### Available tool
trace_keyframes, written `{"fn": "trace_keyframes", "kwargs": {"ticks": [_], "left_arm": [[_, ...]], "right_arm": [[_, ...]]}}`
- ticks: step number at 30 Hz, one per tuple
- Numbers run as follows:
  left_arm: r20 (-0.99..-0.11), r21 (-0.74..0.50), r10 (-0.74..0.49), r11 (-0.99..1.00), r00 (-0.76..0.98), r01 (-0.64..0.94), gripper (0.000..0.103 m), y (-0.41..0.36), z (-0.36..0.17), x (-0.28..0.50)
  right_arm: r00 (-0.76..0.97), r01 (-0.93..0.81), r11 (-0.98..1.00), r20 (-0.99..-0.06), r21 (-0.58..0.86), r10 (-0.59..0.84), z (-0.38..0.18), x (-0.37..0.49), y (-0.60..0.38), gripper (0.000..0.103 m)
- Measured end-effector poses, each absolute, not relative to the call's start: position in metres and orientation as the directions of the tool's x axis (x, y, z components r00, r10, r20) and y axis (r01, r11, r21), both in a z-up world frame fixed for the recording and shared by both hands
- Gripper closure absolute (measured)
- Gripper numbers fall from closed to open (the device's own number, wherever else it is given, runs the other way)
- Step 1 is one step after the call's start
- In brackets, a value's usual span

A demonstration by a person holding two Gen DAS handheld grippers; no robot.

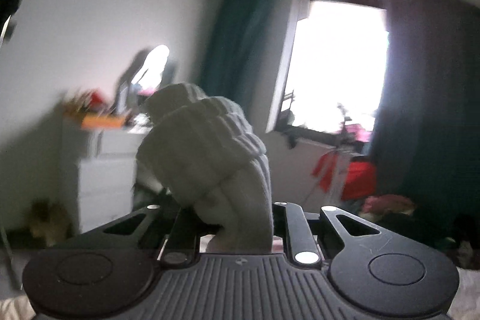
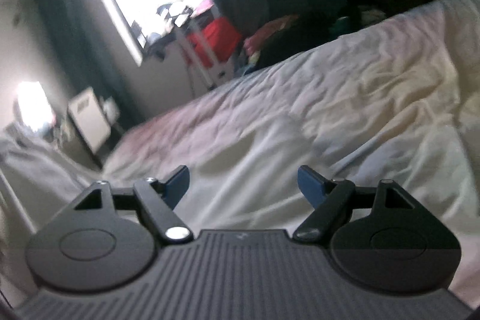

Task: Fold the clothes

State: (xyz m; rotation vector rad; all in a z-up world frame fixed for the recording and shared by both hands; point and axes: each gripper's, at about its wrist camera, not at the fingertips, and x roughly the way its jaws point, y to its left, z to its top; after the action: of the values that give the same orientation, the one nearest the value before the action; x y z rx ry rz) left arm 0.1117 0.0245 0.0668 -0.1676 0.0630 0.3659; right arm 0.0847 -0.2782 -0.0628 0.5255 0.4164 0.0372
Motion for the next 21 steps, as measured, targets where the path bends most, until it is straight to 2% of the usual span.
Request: {"fn": "trace_keyframes", "kwargs": {"ticks": [5,10,13,18,19,21], "left_arm": [[0.000,-0.045,0.267,0.963,0.964,-0.267,0.085,-0.089,0.056,0.122],[0.000,0.070,0.147,0.987,0.989,-0.146,0.086,-0.199,0.016,0.126],[-0.070,0.154,0.058,0.987,0.996,-0.047,0.086,-0.255,-0.028,0.124],[-0.303,0.215,-0.043,0.970,0.952,0.112,0.084,-0.293,-0.101,0.131],[-0.333,0.228,-0.048,0.965,0.942,0.129,0.084,-0.298,-0.111,0.132],[-0.331,0.268,-0.038,0.954,0.943,0.132,0.080,-0.302,-0.118,0.129]], "right_arm": [[0.945,0.097,0.827,-0.312,0.554,0.098,-0.047,0.078,-0.322,0.022],[0.961,0.121,0.789,-0.269,0.602,0.059,-0.041,0.071,-0.355,0.021],[0.962,0.143,0.772,-0.270,0.620,0.039,-0.043,0.068,-0.370,0.021],[0.961,0.153,0.734,-0.274,0.662,0.047,-0.049,0.067,-0.393,0.020],[0.958,0.148,0.727,-0.280,0.670,0.063,-0.051,0.069,-0.396,0.020],[0.950,0.127,0.707,-0.290,0.696,0.115,-0.057,0.072,-0.396,0.020]]}}
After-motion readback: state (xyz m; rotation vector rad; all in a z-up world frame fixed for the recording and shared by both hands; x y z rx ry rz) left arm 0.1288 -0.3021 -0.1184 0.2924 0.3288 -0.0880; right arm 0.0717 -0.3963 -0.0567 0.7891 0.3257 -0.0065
